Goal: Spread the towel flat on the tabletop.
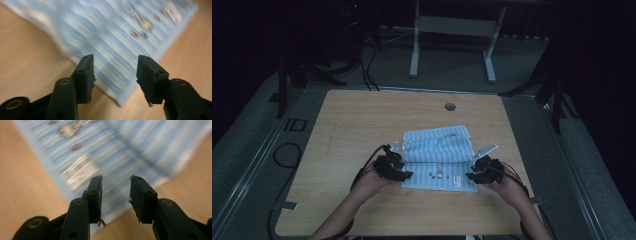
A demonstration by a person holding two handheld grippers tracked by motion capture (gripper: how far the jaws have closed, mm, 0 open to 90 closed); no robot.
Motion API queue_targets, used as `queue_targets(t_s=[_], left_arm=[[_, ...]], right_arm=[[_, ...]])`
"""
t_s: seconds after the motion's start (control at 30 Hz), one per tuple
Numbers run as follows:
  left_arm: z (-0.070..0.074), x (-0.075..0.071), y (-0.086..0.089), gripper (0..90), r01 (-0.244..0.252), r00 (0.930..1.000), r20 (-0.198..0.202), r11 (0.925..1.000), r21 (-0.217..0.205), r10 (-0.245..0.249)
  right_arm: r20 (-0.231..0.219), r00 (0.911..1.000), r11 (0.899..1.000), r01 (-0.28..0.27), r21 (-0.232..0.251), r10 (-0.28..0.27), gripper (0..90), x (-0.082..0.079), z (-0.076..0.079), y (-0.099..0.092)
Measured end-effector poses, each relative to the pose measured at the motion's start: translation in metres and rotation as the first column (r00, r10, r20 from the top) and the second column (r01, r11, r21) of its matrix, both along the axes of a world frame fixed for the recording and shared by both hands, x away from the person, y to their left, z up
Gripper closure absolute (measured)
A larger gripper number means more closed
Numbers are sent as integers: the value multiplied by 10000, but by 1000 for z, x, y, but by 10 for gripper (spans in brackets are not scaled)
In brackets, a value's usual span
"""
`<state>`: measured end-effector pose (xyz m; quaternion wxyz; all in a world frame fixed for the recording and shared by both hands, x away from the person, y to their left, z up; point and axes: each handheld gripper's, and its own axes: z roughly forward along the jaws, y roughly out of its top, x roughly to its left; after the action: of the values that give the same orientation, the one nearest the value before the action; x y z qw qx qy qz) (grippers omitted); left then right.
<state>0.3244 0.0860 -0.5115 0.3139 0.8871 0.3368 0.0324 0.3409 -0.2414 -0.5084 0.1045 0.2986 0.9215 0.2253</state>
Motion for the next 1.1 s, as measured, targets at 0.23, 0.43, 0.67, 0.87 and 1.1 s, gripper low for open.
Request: queue_targets(t_s=[0.23, 0.43, 0.67, 0.87, 1.1], left_arm=[[-18, -9, -17, 493, 509, 9987, -82, 9977, 454, -506], [-24, 0, -26, 500, 388, 9992, 42, 9963, 761, -393], [-25, 25, -29, 501, 38, 9993, 365, 9942, 1079, -78], [-25, 49, -34, 524, -285, 9968, 781, 9882, 1506, 168], [-23, 61, -40, 802, -325, 9975, 664, 9877, 1531, 225]], right_arm=[[-393, 9991, 9998, -185, -107, 181, 607, -14, -18, -1], [-687, 9976, 9996, -19, 271, 38, 601, -4, -20, -5], [-709, 9971, 9986, 293, 446, -261, 601, 18, -21, -7], [-828, 9948, 9975, 618, 349, -587, 625, 49, -19, -3], [-1189, 9908, 9973, 685, 267, -648, 780, 68, -18, -2]])
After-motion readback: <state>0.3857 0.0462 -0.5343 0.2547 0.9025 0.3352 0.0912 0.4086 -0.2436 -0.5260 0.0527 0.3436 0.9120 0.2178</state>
